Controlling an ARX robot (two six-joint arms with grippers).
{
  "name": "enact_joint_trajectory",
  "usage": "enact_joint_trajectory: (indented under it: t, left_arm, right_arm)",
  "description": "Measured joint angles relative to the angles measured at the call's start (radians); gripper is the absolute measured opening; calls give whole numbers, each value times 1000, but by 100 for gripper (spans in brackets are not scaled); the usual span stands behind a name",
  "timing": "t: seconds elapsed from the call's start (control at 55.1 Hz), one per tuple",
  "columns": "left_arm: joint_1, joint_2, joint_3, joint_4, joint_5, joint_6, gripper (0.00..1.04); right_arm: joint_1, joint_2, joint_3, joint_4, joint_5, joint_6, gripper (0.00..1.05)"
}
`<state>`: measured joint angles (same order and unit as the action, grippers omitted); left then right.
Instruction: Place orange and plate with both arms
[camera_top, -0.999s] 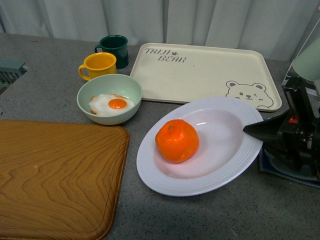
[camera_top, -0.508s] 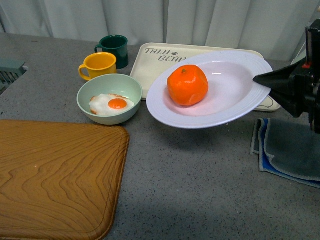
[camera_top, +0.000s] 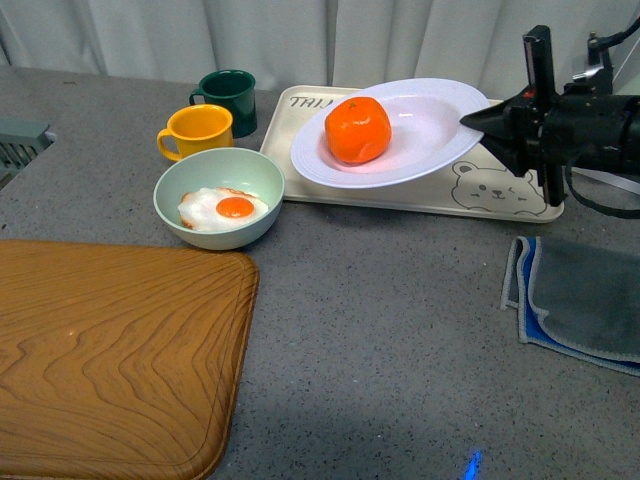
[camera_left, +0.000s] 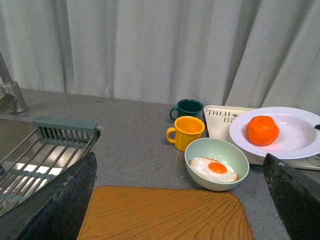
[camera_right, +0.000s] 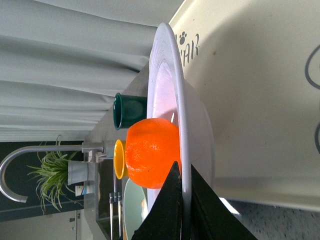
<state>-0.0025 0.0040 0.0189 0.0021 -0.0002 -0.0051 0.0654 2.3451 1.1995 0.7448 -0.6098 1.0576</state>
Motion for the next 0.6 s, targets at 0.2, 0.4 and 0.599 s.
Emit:
enact_joint_trajectory:
  t: [0.2,0.4,0.599]
  left_arm:
    - [0,0,0,0,0,0,98]
    - [0,0,0,0,0,0,98]
    - [0,0,0,0,0,0,98]
  right_arm:
    - [14,105,156,-52,12,18,1]
    - [19,141,215,-94,23,18,1]
    - [18,143,217,-135,43,-41,6]
